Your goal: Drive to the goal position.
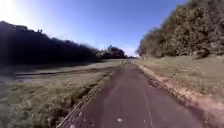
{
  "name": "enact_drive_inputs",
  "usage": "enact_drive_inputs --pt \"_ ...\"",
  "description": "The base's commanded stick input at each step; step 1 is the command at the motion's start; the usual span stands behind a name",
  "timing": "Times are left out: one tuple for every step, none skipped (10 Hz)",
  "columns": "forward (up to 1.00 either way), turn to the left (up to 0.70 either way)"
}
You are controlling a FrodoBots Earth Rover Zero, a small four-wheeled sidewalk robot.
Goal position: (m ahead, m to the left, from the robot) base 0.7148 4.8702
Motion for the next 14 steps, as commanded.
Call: enact_drive_inputs --pt "0.85 0.00" --pt "0.85 0.00" --pt "0.85 0.00" --pt "0.85 0.00" --pt "0.85 0.00" --pt "0.85 0.00" --pt "0.85 -0.21" --pt "0.85 -0.27" --pt "0.85 -0.33" --pt "0.85 -0.34" --pt "0.85 -0.34" --pt "0.85 -0.34" --pt "0.85 -0.34" --pt "0.85 0.00"
